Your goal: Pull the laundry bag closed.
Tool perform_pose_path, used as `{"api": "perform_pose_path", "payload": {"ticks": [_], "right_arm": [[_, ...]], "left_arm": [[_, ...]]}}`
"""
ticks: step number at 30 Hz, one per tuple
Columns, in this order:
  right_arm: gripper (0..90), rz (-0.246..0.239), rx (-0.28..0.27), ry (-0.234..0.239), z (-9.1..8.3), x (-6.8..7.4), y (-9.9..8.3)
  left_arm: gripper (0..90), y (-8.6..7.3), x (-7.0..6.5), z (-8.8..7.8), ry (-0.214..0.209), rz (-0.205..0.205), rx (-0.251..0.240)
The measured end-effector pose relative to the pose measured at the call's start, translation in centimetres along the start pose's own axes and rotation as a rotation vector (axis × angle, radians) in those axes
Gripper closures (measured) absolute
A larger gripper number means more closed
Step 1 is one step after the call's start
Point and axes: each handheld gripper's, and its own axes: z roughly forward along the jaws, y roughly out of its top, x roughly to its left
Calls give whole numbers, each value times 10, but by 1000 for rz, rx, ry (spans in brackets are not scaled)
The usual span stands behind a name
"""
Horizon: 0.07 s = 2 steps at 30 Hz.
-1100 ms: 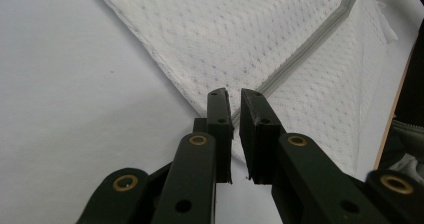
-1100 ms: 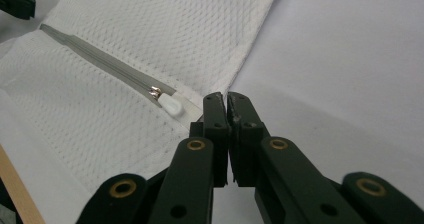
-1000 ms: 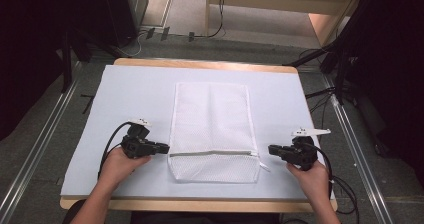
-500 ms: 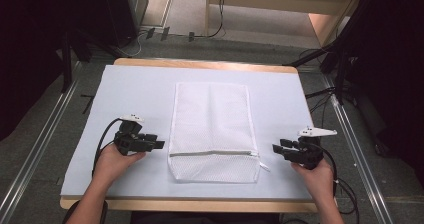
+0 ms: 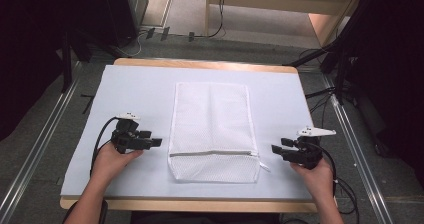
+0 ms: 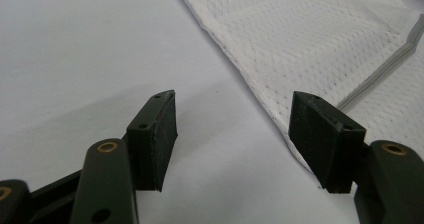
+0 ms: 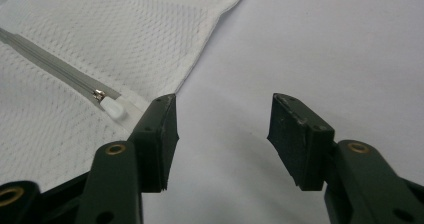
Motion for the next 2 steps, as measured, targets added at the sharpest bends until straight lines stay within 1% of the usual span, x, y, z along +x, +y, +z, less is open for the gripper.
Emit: {"api": "perform_pose_path", "payload": {"ticks": [1,2], "right_arm": [[425,1,-5,-2,0,0,0],[396,-2,-8,-13,1,-1,-1]], "left_arm": [[358,0,1,0,-1,1,0],[337,0,2,0,-1,-3,-4]]}}
